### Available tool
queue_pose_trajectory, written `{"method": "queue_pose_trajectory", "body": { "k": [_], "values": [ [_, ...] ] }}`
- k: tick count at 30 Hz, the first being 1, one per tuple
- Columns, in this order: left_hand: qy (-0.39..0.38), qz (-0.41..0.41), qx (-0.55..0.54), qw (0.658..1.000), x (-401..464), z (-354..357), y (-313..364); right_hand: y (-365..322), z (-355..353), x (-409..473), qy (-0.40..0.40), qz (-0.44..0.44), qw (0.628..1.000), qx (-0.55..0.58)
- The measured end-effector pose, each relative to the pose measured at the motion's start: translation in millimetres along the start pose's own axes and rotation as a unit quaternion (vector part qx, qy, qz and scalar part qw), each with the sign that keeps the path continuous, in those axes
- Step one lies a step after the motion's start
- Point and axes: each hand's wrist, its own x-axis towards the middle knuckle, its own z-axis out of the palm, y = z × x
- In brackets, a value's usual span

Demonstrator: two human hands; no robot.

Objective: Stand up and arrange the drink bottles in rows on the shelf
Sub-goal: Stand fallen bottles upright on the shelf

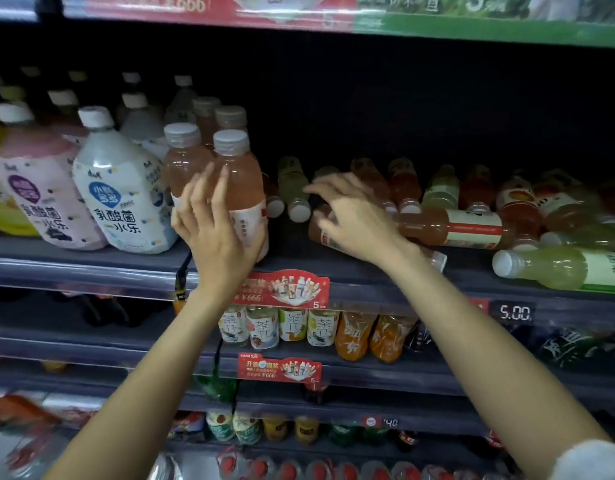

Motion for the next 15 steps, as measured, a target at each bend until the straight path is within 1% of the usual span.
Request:
{"method": "queue_pose_trajectory", "body": {
  "k": [2, 6, 8, 10, 13, 15],
  "values": [
    [-0.022, -0.031, 0.006, 0.999, 0.0, 1.2, -7.2, -13.2, 21.6, 27.7, -0.026, -0.008, 0.999, -0.032],
    [-0.033, -0.030, -0.003, 0.999, -1.6, 0.7, -10.6, -17.6, 54.8, 54.6, -0.143, -0.014, 0.983, -0.112],
    [-0.036, -0.031, -0.013, 0.999, -1.4, 0.2, -10.9, -6.2, 58.9, 51.4, -0.181, -0.015, 0.974, -0.133],
    [-0.036, -0.030, -0.016, 0.999, -1.2, 0.3, -12.9, 10.0, 55.5, 44.5, -0.170, -0.008, 0.974, -0.153],
    [-0.031, -0.023, -0.014, 0.999, -1.6, 1.1, -14.1, 26.0, 46.4, 38.1, -0.101, 0.010, 0.975, -0.200],
    [-0.025, -0.016, -0.015, 0.999, -1.7, 1.6, -12.7, 23.5, 44.8, 40.1, -0.074, 0.006, 0.973, -0.219]
  ]
}}
